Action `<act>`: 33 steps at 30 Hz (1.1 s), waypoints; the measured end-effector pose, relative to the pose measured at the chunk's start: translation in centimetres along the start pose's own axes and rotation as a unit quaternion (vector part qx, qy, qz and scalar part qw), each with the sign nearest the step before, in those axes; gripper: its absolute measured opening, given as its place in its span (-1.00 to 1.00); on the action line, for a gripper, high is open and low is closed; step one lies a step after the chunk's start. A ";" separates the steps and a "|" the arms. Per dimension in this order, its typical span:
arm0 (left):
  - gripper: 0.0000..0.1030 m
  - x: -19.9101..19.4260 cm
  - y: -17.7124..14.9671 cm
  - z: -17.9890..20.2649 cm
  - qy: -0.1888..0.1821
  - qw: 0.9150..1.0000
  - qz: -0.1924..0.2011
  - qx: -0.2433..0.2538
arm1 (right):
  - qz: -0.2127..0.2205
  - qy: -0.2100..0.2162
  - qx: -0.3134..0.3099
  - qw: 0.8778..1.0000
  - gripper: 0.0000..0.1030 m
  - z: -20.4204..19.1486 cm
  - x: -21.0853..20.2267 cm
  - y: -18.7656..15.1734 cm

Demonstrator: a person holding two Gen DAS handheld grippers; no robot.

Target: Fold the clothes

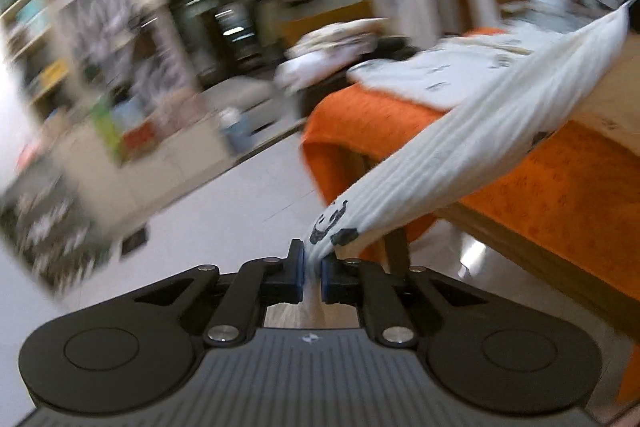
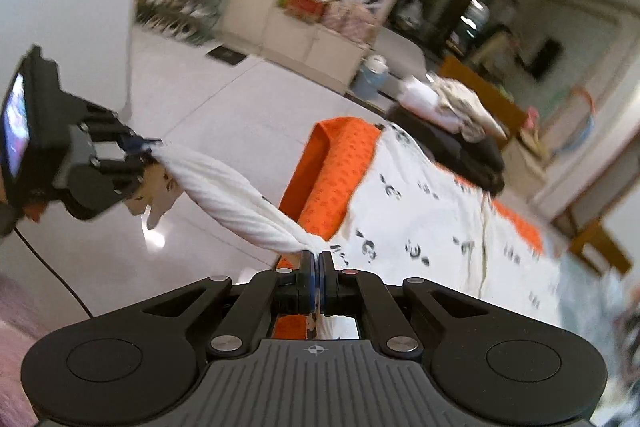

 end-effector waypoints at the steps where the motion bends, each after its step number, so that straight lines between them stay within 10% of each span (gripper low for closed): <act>1: -0.82 0.5 1.1 -0.8 -0.024 0.999 0.006 0.021 | 0.001 -0.006 0.023 1.000 -0.91 0.8 0.0 -0.2; 5: -0.82 3.7 6.2 -1.8 -0.105 0.990 0.014 0.094 | 0.002 -0.027 0.116 0.993 -0.91 4.6 0.6 -1.3; 12: -0.74 14.4 13.1 -0.1 -0.240 0.949 0.004 0.205 | -0.012 -0.070 0.264 0.962 -0.91 9.8 3.7 -5.2; 17: -0.66 22.3 15.1 4.6 -0.346 0.896 -0.011 0.278 | -0.052 -0.116 0.331 0.935 -0.91 11.6 7.2 -8.9; 28: 0.23 34.0 19.1 10.0 -0.544 0.756 0.059 0.360 | -0.134 -0.272 0.388 0.870 -0.86 11.3 11.4 -12.0; 33: 0.50 36.9 21.0 9.6 -0.596 0.735 0.077 0.314 | -0.145 -0.333 0.391 0.846 -0.61 10.5 11.5 -10.9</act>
Point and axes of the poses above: each gripper's, at about its wrist camera, not at the fingertips, and x roughly the way its jaws point, z to its right, y to its top, the point moved 3 cm from there along x, roughly the way its jaws point, and after that the axes turned 15 degrees about z, right-handed, at the moved point
